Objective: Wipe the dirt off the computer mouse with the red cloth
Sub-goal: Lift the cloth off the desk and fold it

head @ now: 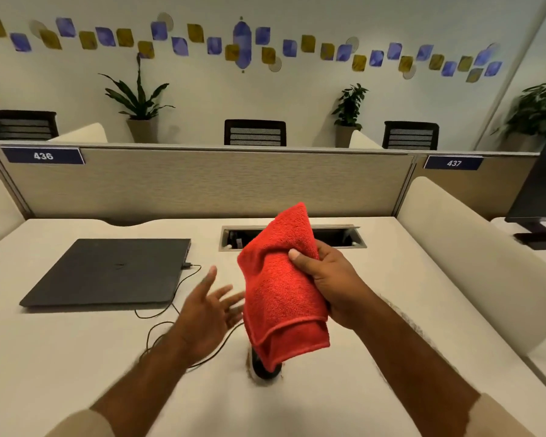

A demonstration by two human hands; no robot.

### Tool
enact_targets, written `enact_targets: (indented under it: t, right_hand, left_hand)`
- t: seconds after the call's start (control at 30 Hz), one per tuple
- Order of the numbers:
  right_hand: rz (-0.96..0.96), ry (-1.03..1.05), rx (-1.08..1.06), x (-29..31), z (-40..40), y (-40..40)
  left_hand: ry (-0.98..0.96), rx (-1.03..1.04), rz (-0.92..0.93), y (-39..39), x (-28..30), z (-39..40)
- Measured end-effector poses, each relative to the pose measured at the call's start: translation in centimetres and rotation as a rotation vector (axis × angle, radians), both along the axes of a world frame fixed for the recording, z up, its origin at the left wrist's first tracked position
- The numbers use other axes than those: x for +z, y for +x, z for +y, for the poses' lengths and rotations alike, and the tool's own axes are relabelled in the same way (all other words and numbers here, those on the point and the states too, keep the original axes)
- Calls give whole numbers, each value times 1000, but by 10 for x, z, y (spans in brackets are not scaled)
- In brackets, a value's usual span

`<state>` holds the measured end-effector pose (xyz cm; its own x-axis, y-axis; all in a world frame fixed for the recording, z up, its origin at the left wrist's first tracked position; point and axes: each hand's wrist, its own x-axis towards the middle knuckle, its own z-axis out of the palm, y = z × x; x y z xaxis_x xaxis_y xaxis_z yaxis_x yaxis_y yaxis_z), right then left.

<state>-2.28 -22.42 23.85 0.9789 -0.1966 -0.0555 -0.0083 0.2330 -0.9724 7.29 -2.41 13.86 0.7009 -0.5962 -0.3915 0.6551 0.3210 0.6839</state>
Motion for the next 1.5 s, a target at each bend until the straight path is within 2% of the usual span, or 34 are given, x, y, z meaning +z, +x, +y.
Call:
enact_targets:
  t: [0.07,0.17,0.33,0.4,0.53,0.63,0.93,1.33,1.5]
  right_hand:
    - [5,3,18,7,0,3]
    - [27,26,12,11,-4,8]
    - [86,37,-26,5,-24,8]
    - [108,38,-59,-1,-38,6]
    - [154,65,-87,-17,-73,-1]
    - [182,42,-78,-34,-99,-6]
    - [275,-127,-115,-68,-173,-13]
    - [373,-235,-190,-99,-282,-2]
    - [428,-302,-168,-111,-325,13]
  left_hand:
    - [-50,-136,58,-15,-15,-9]
    - [-250,-307,144,-34,-17,-19]
    - [-333,-236,177,-38,3,-43]
    - [-225,-180,59,-31,16,-51]
    - [216,-132,-303,-16,33,-62]
    - [351,-124,-451,-9,33,-76]
    - [491,-260,-622,4,9,-141]
    - [483,-284,-578,13,-31,-255]
    - [519,-248,-635,20,-48,-299]
